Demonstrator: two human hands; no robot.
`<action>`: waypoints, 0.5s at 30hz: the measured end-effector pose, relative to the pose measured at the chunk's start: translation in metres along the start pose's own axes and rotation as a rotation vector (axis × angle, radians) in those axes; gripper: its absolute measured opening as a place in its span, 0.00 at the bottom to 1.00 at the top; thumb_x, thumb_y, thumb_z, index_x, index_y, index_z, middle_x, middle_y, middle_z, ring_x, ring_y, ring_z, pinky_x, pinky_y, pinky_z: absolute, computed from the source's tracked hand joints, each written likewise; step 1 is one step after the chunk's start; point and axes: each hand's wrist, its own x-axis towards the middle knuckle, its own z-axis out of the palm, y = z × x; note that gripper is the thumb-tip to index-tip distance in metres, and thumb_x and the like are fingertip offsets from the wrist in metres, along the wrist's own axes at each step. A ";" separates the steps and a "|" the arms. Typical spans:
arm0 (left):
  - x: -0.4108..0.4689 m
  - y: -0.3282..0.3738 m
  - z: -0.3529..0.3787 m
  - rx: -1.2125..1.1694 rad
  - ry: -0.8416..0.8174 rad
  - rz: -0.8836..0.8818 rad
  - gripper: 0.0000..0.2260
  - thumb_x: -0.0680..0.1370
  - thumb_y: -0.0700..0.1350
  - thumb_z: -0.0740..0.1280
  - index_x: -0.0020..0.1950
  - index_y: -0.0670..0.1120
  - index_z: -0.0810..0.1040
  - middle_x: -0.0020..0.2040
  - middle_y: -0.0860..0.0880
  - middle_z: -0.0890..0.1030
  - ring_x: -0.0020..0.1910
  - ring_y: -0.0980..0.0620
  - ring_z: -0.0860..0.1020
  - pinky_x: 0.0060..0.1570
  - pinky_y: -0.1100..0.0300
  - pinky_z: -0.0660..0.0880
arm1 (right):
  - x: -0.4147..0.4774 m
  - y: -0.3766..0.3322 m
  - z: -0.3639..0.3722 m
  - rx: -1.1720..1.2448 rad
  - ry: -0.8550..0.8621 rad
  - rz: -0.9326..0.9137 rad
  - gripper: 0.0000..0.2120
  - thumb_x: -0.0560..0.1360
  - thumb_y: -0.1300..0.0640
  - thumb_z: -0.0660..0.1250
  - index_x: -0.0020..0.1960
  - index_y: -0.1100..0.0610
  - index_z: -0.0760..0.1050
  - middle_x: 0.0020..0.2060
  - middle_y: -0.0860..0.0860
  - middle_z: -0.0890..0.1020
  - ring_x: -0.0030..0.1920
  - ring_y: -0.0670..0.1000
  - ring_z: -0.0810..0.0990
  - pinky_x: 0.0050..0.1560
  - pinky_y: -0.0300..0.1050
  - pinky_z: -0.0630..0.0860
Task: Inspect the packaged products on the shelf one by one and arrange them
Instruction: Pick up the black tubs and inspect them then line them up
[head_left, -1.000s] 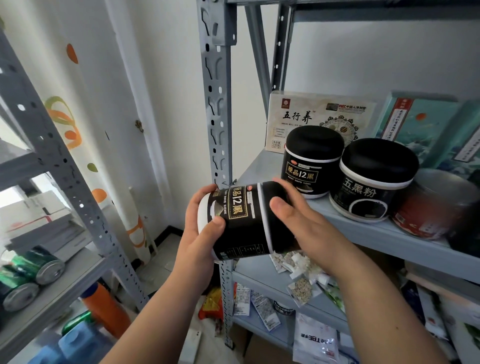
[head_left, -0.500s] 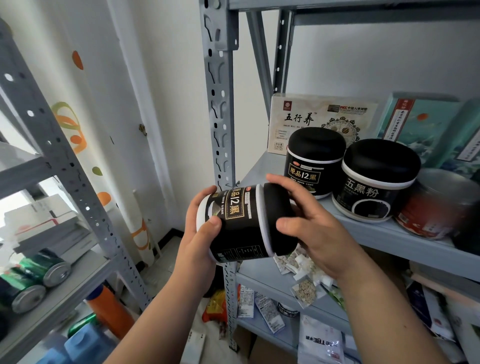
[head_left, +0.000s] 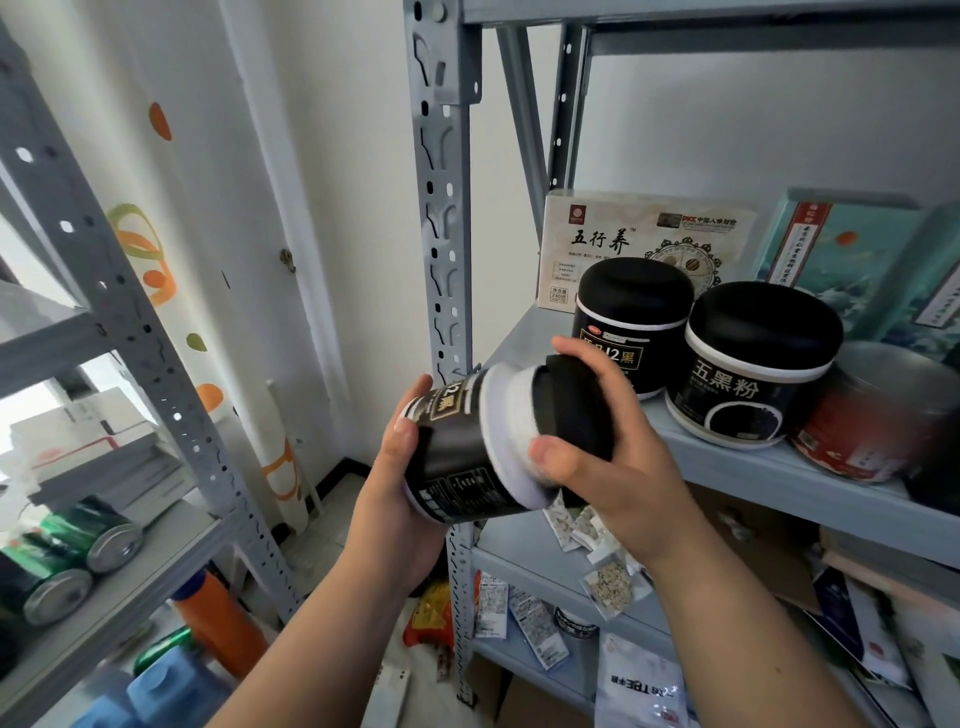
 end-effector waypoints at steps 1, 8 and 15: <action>0.001 -0.001 -0.001 -0.064 0.013 -0.059 0.44 0.63 0.63 0.80 0.76 0.54 0.71 0.71 0.42 0.77 0.66 0.35 0.78 0.60 0.30 0.75 | 0.000 -0.001 0.001 0.051 0.018 -0.014 0.33 0.65 0.44 0.75 0.69 0.32 0.71 0.64 0.43 0.77 0.65 0.47 0.78 0.61 0.46 0.77; -0.002 -0.005 -0.004 -0.265 0.131 -0.240 0.27 0.73 0.67 0.57 0.51 0.52 0.89 0.59 0.39 0.84 0.55 0.31 0.82 0.58 0.37 0.73 | 0.004 -0.001 0.004 0.427 0.089 0.016 0.42 0.63 0.37 0.82 0.73 0.43 0.72 0.60 0.55 0.80 0.62 0.58 0.80 0.60 0.53 0.79; -0.005 -0.007 -0.003 -0.436 0.081 -0.305 0.31 0.76 0.67 0.59 0.59 0.45 0.86 0.65 0.34 0.79 0.61 0.30 0.79 0.46 0.43 0.80 | 0.006 0.001 0.006 0.508 0.085 0.038 0.45 0.62 0.34 0.81 0.74 0.45 0.70 0.63 0.59 0.76 0.68 0.68 0.76 0.59 0.63 0.80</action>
